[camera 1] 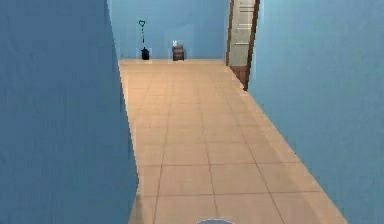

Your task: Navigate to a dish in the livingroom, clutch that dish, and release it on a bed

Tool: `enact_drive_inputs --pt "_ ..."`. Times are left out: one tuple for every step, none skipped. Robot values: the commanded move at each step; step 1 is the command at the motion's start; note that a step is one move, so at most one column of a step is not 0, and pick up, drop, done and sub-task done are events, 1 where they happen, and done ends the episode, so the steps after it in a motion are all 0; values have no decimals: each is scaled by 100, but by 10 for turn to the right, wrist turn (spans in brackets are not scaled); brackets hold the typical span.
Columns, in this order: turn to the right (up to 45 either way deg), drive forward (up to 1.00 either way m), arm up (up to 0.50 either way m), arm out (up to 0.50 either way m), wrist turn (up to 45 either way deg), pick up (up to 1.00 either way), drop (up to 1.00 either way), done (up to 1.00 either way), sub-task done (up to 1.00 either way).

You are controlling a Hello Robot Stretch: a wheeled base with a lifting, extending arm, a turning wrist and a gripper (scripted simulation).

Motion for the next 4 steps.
enact_drive_inputs --pt "0 100 0 0 0 0 0 0 0" --pt "30 0 0 0 0 0 0 0 0" --pt "0 60 0 0 0 0 0 0 0" --pt "-450 0 0 0 0 0 0 0 0"
